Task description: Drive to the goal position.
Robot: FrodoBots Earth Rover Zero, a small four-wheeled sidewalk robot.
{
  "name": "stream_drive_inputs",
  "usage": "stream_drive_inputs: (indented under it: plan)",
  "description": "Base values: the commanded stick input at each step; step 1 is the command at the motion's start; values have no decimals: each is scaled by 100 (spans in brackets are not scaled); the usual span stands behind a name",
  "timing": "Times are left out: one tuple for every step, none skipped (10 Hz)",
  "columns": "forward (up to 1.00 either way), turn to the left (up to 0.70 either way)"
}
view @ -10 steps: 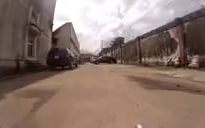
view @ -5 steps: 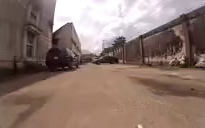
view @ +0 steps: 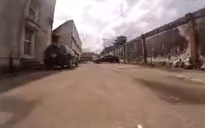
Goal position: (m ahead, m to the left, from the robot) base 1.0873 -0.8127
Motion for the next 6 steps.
stream_drive_inputs:
  plan:
    - [48,3]
    - [9,1]
    - [0,0]
    - [0,0]
    - [0,0]
    - [0,0]
